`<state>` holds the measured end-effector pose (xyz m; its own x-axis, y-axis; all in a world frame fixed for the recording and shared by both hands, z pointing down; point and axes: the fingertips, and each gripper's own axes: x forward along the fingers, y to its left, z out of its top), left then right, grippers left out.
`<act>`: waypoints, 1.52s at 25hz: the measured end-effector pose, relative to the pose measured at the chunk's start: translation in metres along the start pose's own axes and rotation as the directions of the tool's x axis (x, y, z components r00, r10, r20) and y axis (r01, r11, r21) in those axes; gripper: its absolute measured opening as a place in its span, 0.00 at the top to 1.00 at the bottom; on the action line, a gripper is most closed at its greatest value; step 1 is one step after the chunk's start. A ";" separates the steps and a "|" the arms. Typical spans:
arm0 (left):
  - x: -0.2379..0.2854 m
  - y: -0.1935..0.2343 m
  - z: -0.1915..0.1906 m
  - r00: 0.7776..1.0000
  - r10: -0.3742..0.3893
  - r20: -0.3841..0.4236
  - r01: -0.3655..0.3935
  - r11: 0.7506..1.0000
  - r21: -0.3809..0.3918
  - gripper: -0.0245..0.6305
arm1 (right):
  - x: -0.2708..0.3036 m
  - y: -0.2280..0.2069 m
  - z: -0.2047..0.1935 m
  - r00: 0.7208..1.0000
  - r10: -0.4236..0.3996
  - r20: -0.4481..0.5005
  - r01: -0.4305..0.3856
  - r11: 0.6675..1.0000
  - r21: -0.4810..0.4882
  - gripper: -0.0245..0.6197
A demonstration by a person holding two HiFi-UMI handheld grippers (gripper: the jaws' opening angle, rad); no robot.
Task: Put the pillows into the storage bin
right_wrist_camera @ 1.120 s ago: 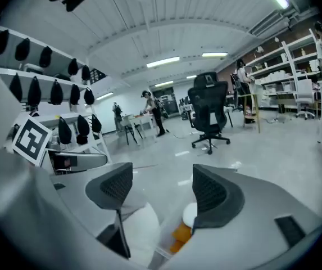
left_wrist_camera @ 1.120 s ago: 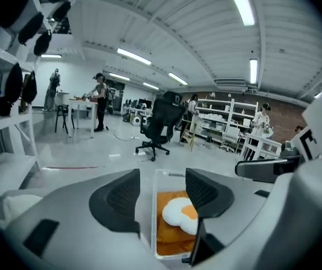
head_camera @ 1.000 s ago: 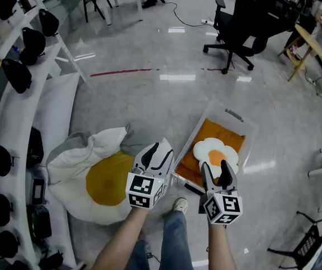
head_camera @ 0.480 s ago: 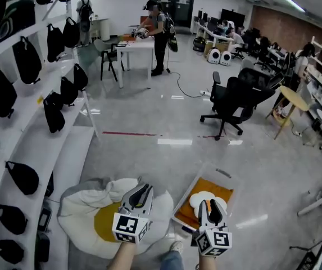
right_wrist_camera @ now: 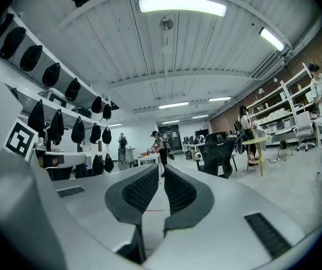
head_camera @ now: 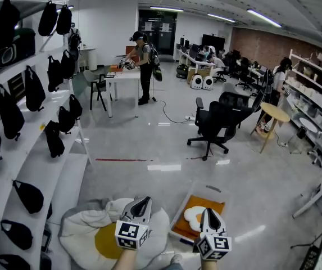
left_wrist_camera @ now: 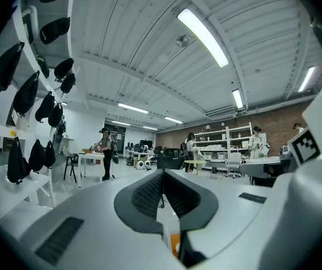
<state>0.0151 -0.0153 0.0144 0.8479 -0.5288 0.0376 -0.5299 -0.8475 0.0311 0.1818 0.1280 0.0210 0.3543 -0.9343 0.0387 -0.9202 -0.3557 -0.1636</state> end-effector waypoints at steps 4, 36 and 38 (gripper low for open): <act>-0.012 -0.012 0.001 0.999 -0.048 0.003 0.048 0.999 -0.003 0.93 | -0.020 0.011 0.008 0.999 -0.015 0.031 0.014 1.000 0.013 0.96; -0.029 -0.061 -0.011 0.990 -0.139 -0.018 0.140 0.990 0.028 0.93 | -0.073 0.000 -0.029 0.998 -0.048 -0.051 0.044 0.997 -0.070 0.96; -0.029 -0.063 -0.013 0.989 -0.143 -0.023 0.144 0.989 0.029 0.93 | -0.075 0.000 -0.028 0.997 -0.051 -0.050 0.048 0.997 -0.058 0.96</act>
<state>0.0233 0.0542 0.0246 0.9144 -0.4009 0.0553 -0.4019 -0.9156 0.0075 0.1502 0.1972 0.0455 0.3923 -0.9148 0.0962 -0.9101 -0.4012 -0.1039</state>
